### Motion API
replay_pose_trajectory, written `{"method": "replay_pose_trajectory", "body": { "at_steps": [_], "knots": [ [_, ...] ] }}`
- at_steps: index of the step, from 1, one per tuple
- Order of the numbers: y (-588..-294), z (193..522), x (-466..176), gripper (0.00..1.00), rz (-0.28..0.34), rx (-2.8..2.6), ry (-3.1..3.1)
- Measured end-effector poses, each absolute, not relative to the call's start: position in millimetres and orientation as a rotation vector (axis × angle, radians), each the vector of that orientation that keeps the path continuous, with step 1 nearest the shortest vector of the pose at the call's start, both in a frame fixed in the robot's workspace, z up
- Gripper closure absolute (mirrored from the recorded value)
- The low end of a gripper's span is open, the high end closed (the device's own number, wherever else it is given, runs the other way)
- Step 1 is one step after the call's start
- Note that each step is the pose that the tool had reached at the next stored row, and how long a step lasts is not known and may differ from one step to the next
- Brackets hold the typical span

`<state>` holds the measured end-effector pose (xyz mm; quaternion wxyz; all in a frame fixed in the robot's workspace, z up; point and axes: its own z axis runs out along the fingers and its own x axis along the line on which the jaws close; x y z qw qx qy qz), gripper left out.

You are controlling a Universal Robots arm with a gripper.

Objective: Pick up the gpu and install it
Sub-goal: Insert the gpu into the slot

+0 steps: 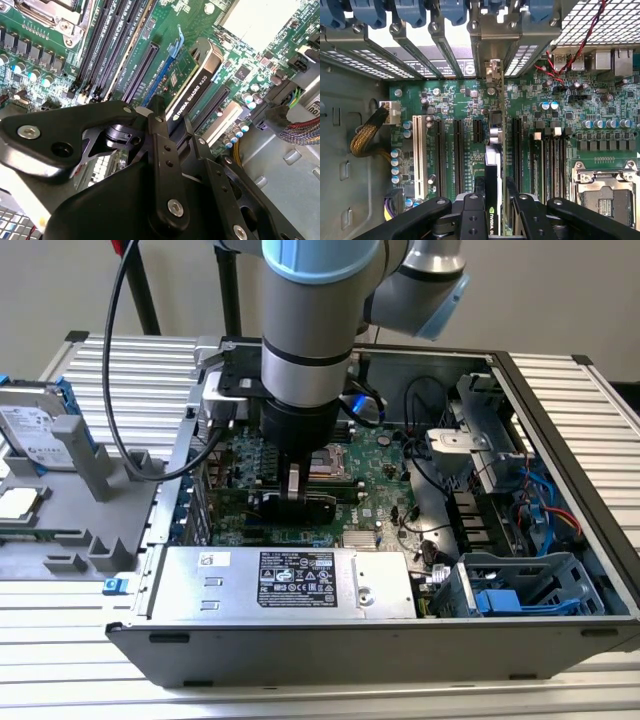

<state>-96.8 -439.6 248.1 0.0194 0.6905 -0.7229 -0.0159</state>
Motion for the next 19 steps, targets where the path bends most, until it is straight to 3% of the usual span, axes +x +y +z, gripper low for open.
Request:
{"method": "replay_pose_trajectory", "body": {
  "at_steps": [19],
  "knots": [
    [-439.7, 241.2, -99.2, 1.00, -0.055, 2.140, -2.240]
  ]
}}
